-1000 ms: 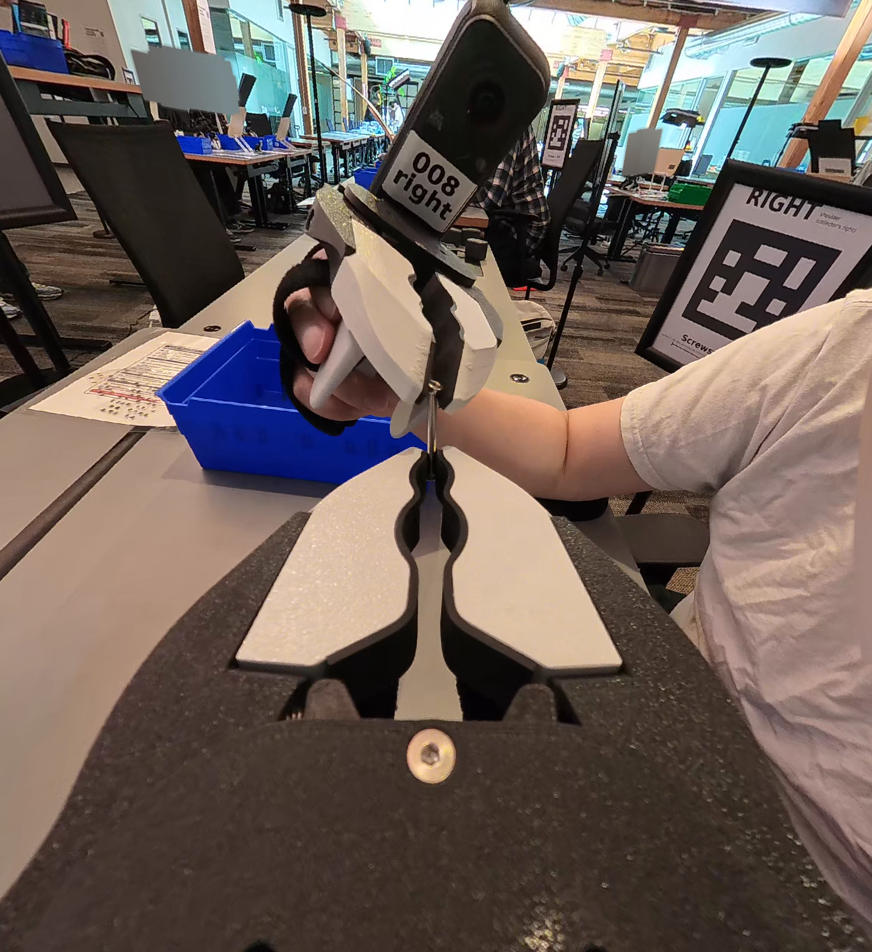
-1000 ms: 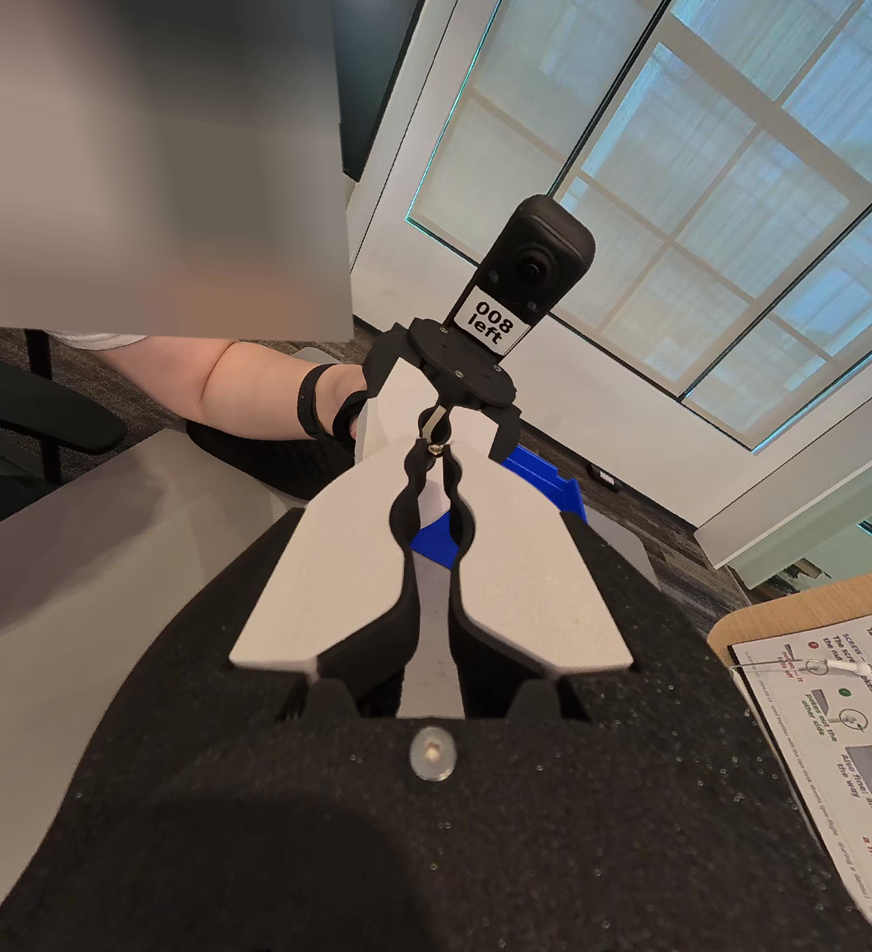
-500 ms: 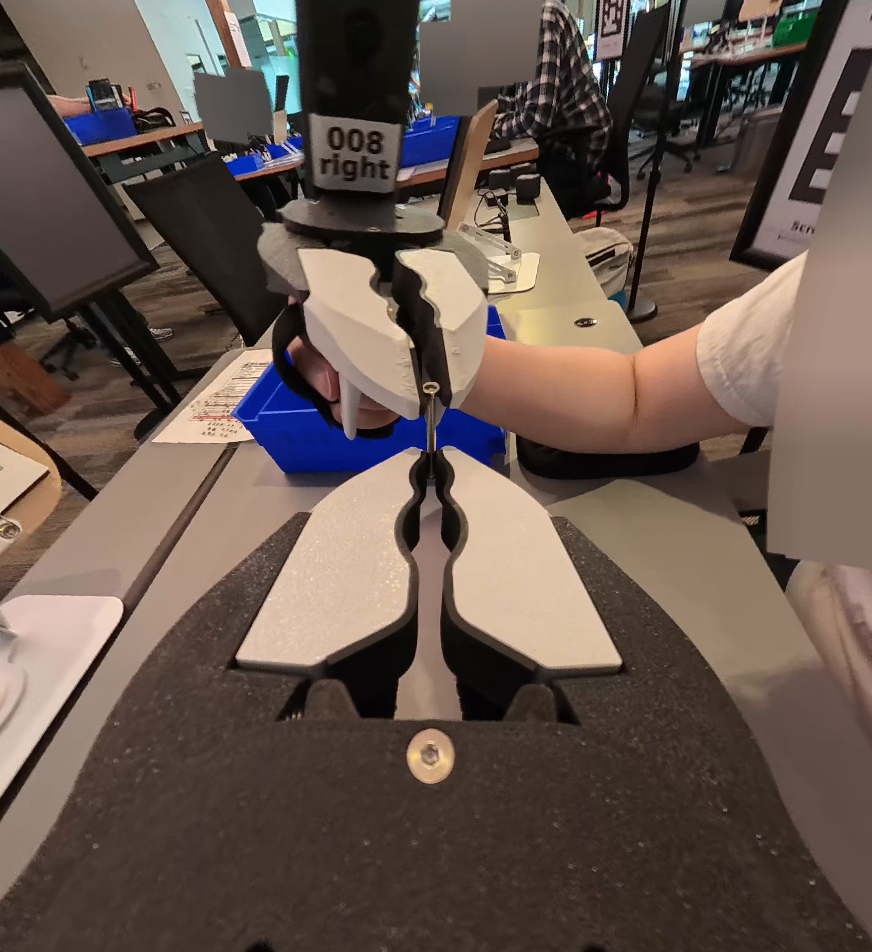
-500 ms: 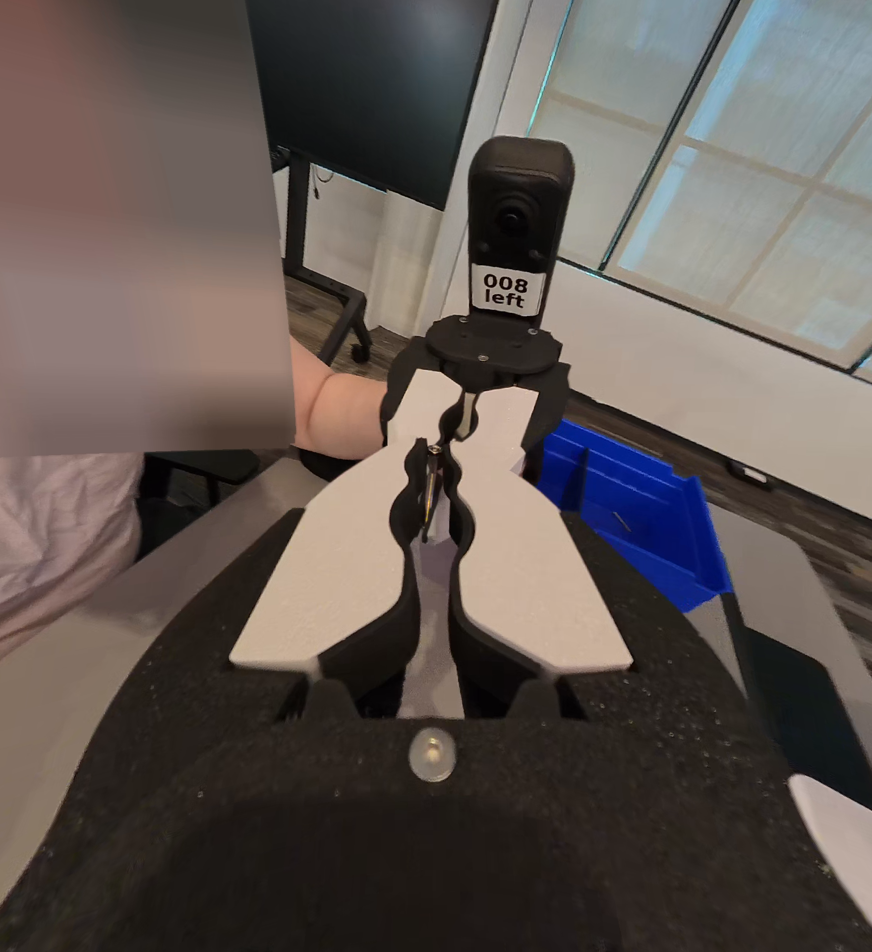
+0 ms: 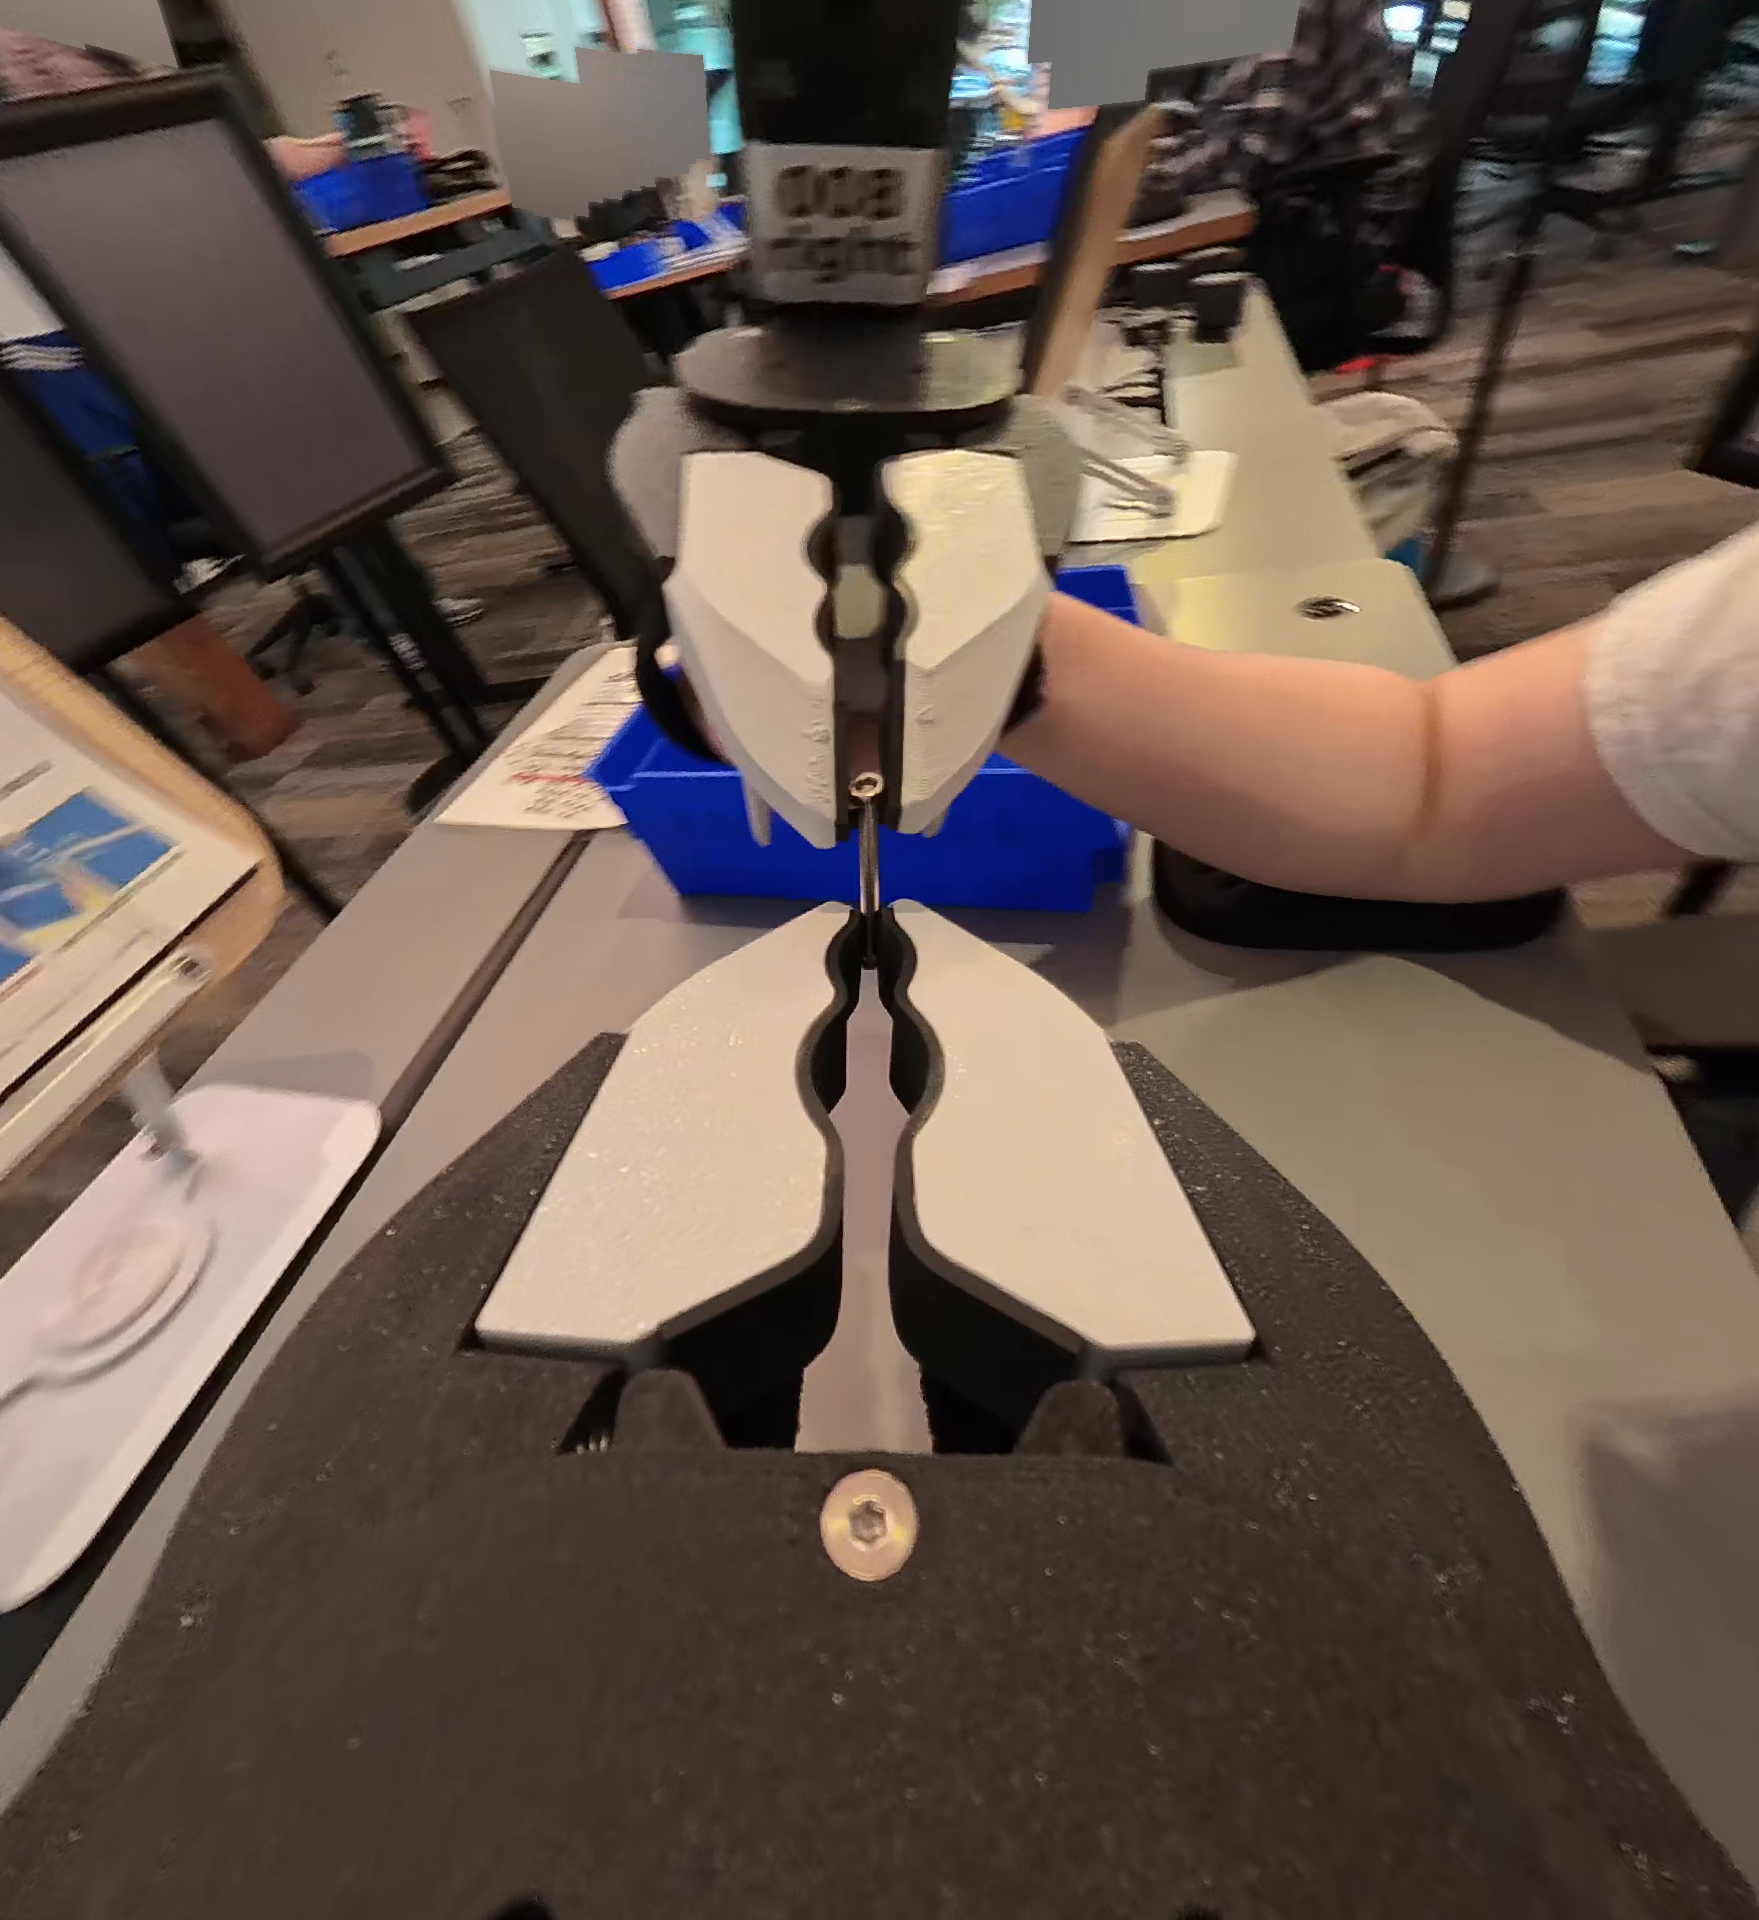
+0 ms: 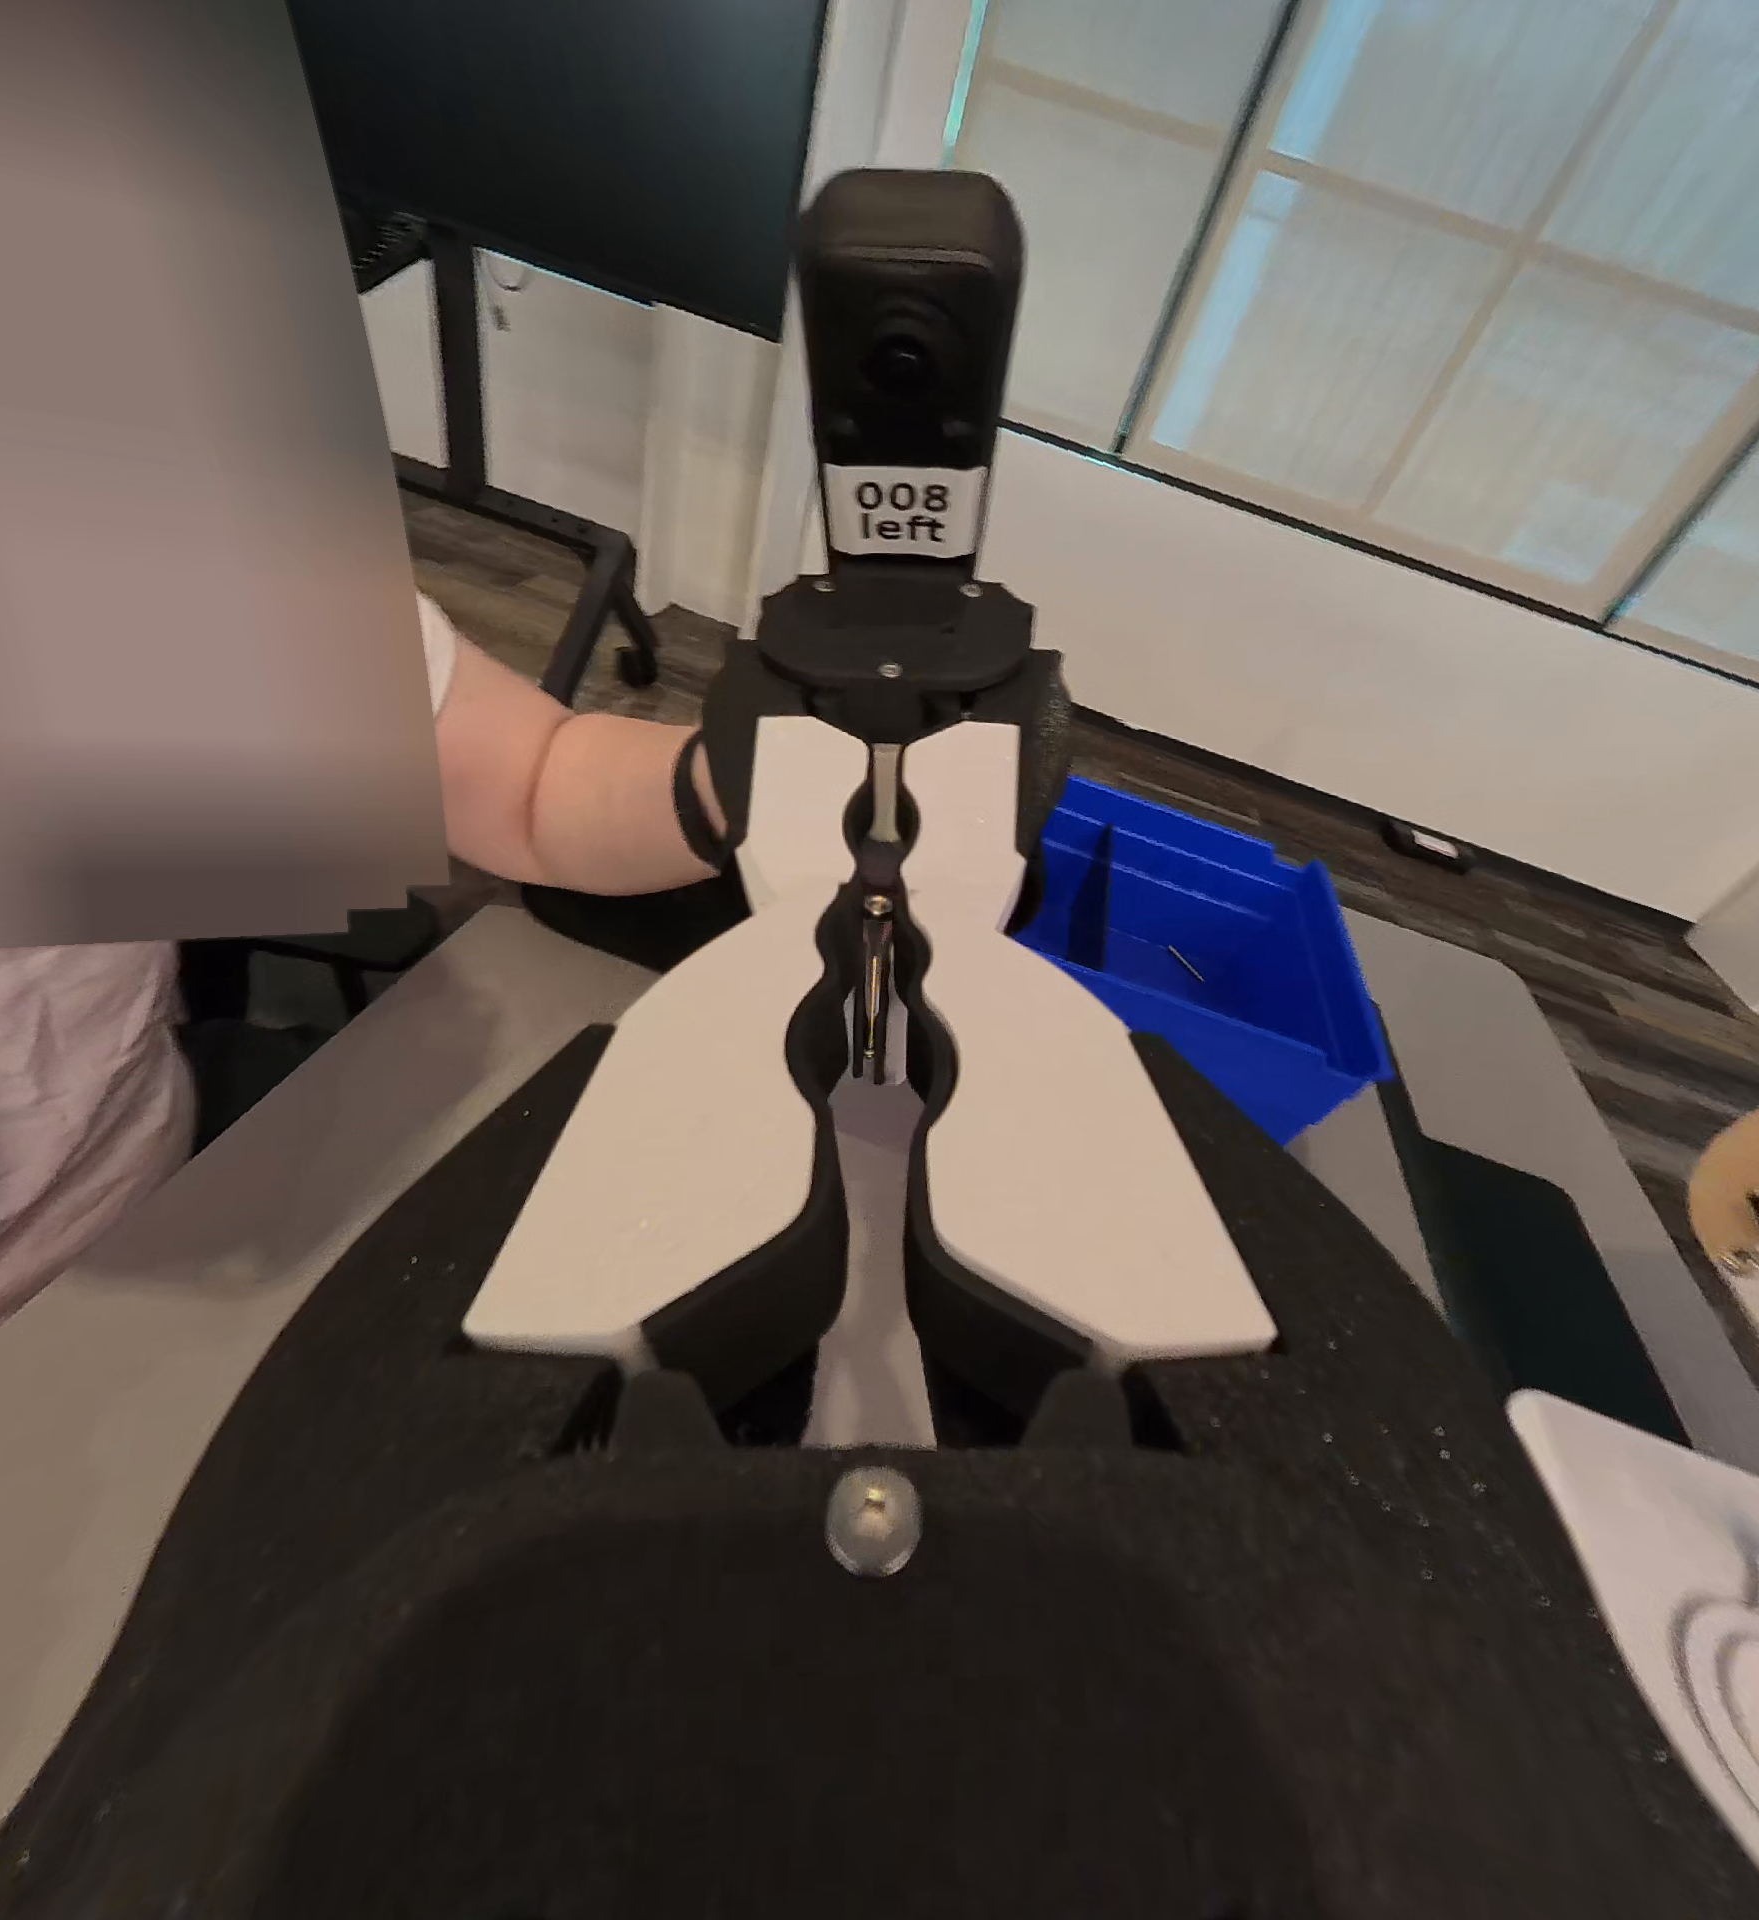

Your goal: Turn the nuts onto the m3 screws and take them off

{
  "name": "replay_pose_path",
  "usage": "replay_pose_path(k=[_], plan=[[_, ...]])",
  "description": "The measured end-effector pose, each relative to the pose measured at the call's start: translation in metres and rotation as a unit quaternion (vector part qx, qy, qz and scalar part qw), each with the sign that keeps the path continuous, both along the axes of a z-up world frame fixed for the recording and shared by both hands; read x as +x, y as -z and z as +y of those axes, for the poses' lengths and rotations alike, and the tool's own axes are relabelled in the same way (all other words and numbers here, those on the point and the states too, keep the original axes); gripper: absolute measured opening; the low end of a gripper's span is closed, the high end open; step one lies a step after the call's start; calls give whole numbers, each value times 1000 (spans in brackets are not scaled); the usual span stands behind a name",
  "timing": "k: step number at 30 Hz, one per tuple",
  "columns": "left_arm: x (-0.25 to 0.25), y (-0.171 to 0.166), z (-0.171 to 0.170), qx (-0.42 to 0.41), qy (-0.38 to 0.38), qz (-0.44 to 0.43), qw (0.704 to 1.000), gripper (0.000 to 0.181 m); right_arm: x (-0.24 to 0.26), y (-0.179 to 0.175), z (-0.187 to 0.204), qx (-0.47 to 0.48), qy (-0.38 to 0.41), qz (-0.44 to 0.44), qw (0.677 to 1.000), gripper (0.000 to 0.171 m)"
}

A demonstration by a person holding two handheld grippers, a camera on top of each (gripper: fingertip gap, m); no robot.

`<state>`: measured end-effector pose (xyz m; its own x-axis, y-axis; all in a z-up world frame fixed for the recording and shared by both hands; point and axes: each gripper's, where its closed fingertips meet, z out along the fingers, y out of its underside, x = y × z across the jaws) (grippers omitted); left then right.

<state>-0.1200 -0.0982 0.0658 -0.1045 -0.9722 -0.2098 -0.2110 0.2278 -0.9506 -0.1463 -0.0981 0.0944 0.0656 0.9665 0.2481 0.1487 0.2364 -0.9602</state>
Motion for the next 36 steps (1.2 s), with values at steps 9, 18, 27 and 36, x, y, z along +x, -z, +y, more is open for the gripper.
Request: replay_pose_path(k=[9, 18, 27, 36], plan=[[-10, -5, 43, -30, -115, -19, 993, 2, -9, -5, 45, -5, 184, 29, 982, 5], [-10, -5, 40, -39, -102, -17, 994, 2, -13, -3, 44, -9, 177, 30, 984, 8], [-7, -11, 18, -73, -27, -31, 996, 2, 0, -18, 20, -7, 84, 45, 995, 23], [-5, -13, -9, -59, 46, -33, 997, 2, 4, -22, -2, -48, -18, 68, 996, 20]])
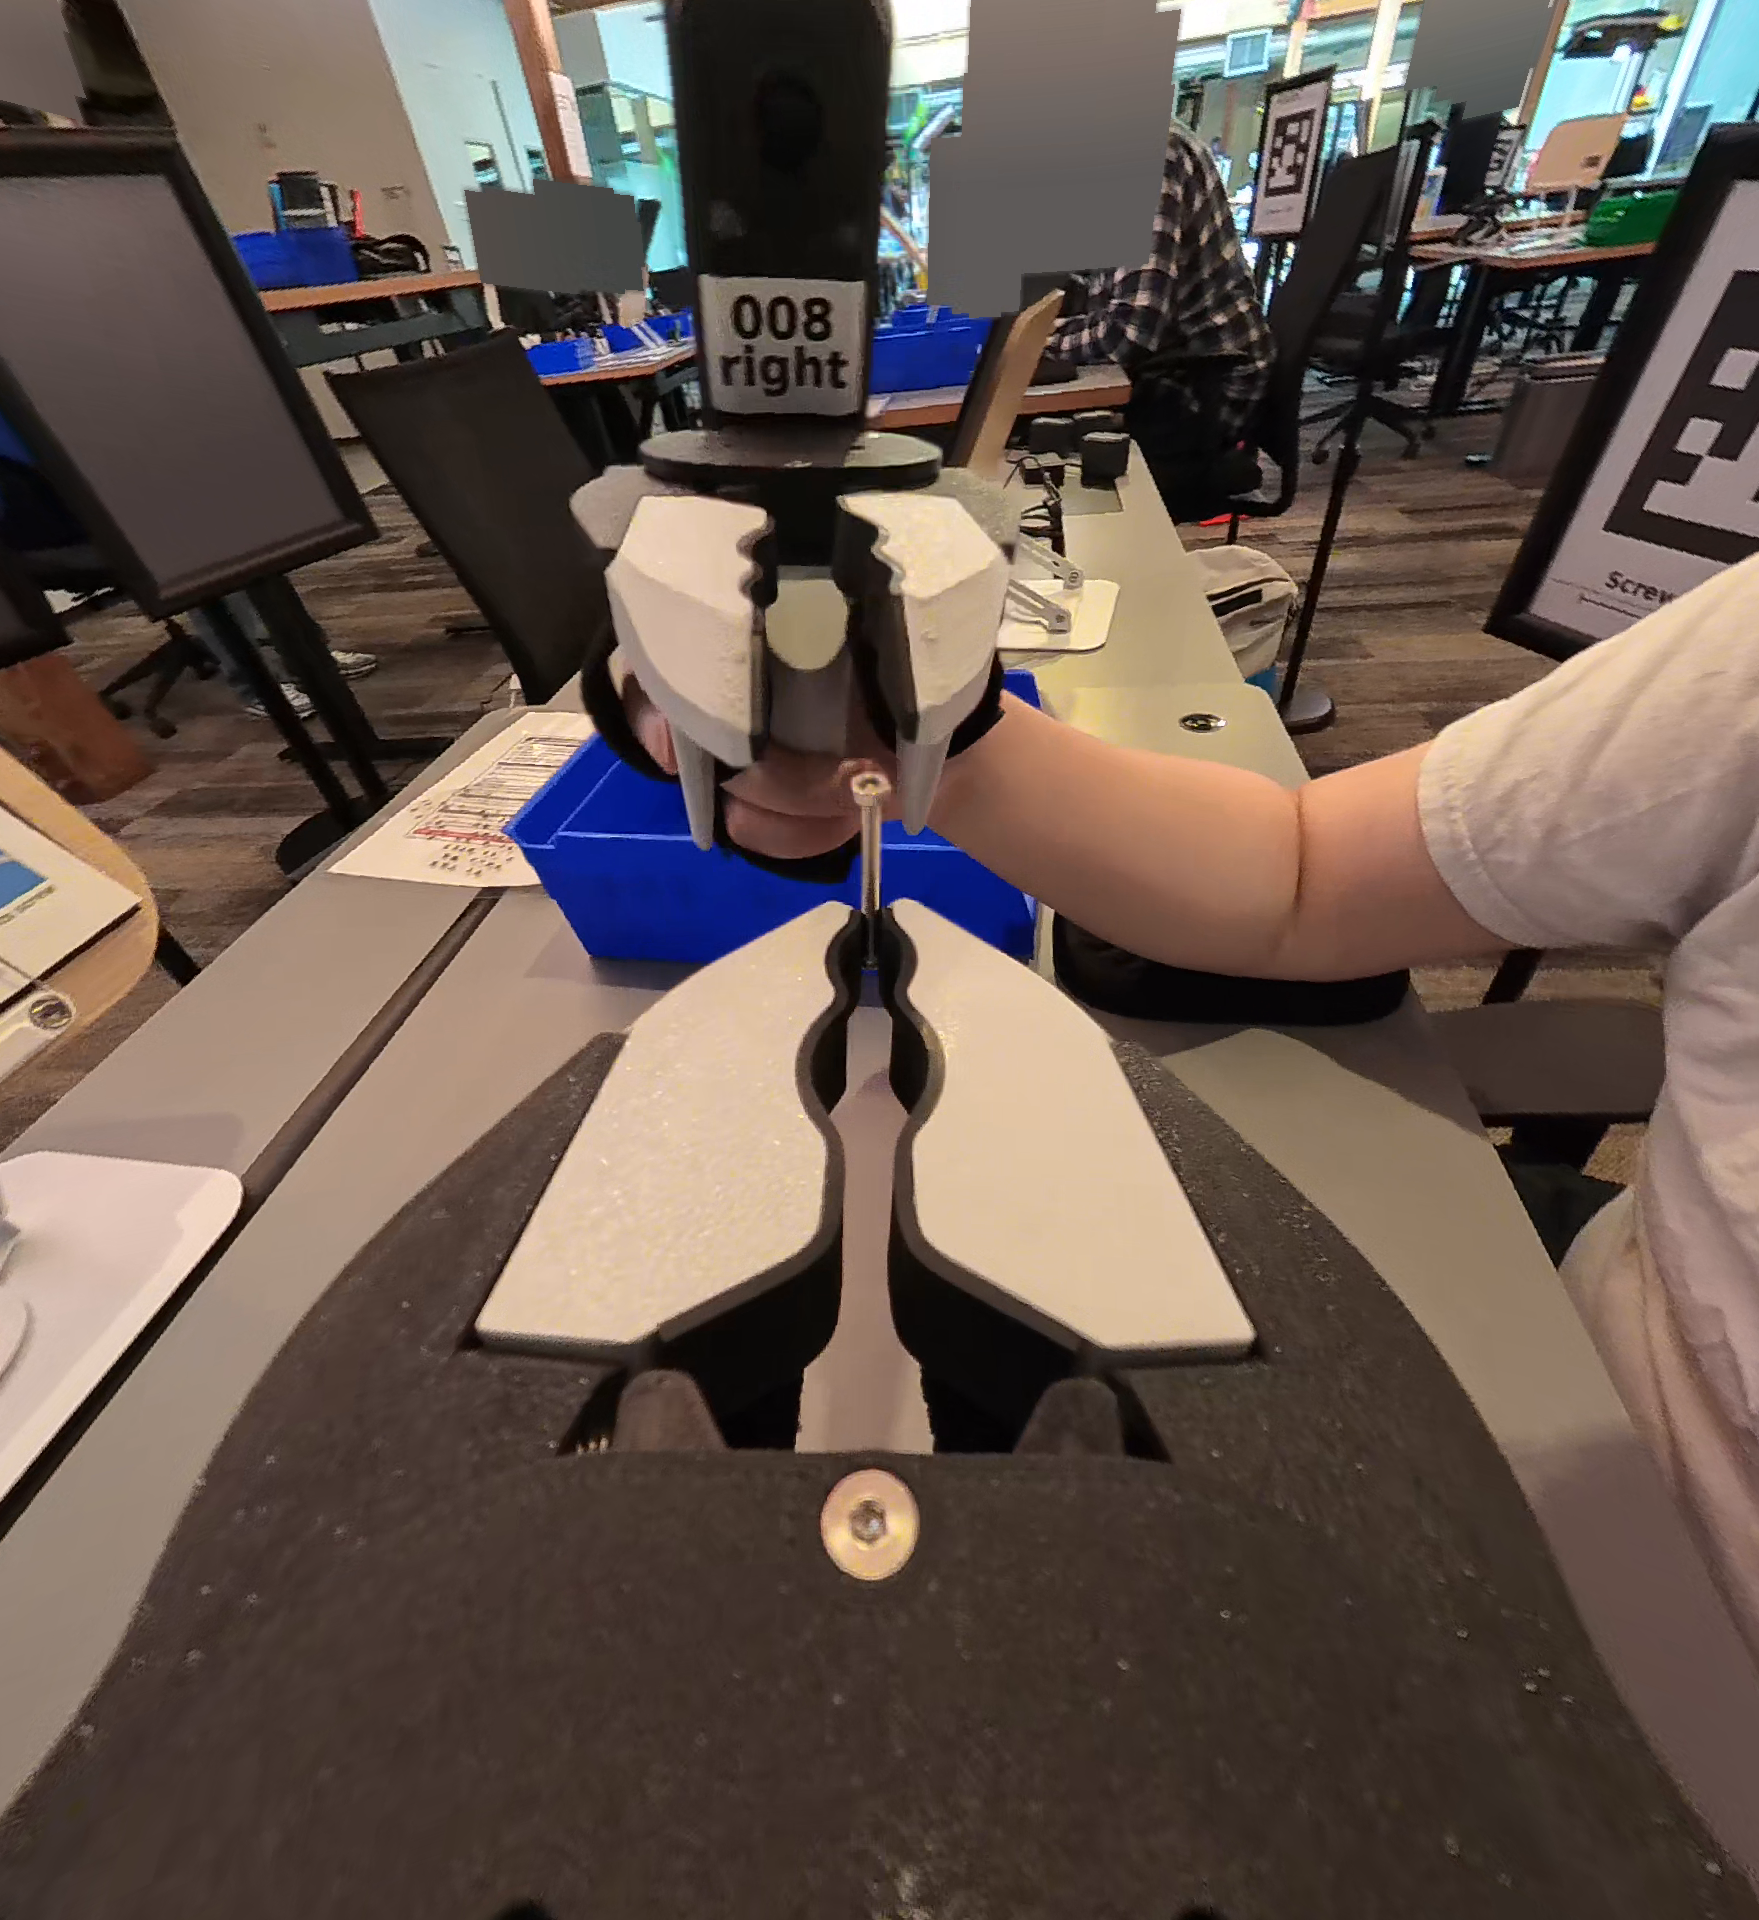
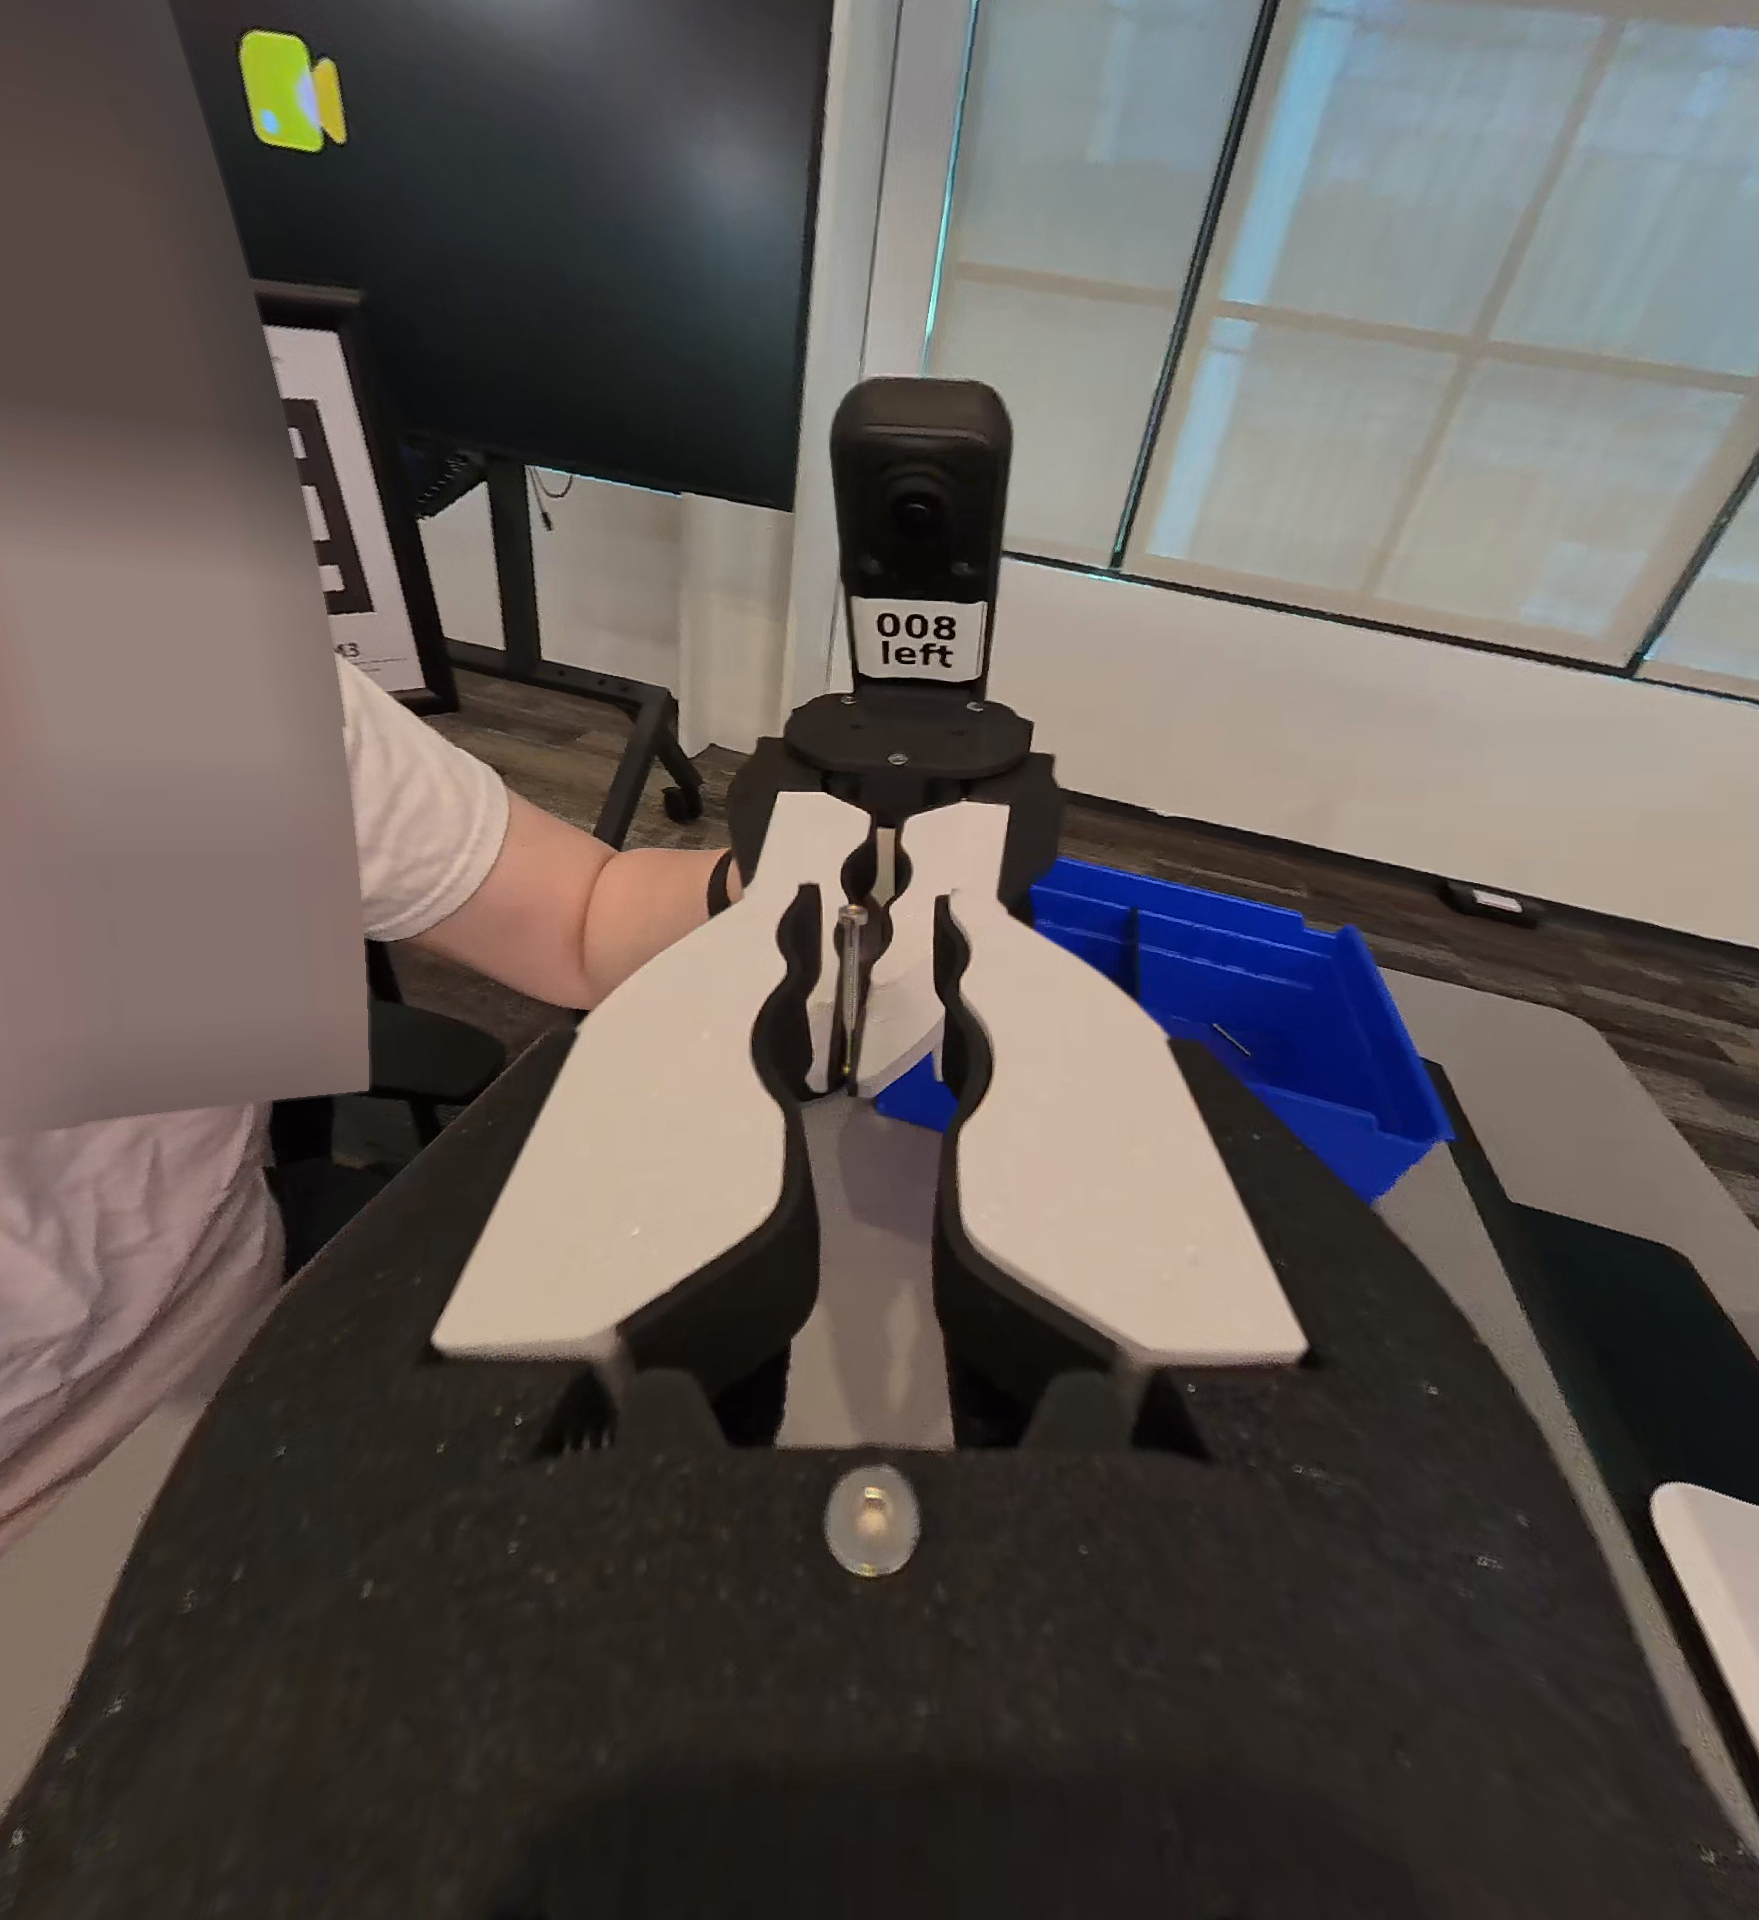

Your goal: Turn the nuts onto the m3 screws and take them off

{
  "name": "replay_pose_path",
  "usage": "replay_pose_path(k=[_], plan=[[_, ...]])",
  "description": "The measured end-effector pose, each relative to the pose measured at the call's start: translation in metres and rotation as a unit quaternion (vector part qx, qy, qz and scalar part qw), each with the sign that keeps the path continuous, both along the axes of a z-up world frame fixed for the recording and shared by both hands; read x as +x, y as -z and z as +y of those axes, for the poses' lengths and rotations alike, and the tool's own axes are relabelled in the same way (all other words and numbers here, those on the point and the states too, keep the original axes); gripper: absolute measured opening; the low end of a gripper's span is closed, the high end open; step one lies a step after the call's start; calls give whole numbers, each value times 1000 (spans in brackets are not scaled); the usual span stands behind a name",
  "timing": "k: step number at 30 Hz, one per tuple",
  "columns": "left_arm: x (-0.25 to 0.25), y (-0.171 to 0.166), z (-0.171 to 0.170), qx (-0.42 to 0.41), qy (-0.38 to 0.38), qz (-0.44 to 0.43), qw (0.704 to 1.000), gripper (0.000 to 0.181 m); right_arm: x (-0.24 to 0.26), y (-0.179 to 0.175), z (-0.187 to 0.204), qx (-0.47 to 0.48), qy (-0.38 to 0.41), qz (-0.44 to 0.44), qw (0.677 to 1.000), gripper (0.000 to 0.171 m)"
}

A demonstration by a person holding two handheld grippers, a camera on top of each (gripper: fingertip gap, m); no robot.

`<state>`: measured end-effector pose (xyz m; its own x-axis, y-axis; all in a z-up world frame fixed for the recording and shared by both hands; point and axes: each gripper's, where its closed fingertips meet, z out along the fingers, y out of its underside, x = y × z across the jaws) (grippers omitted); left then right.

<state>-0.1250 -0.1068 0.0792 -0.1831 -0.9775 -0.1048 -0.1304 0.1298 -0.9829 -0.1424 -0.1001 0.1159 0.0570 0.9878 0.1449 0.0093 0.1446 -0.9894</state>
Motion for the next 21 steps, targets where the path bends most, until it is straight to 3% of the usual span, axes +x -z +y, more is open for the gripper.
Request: replay_pose_path(k=[10, 21], plan=[[5, 7, -14, 25, 24, 15, 999, 2, -10, 16, -25, 17, -79, -40, 996, 17], [4, 5, -15, 27, 26, 12, 999, 2, -6, 15, -21, 21, -70, -33, 997, 13]])
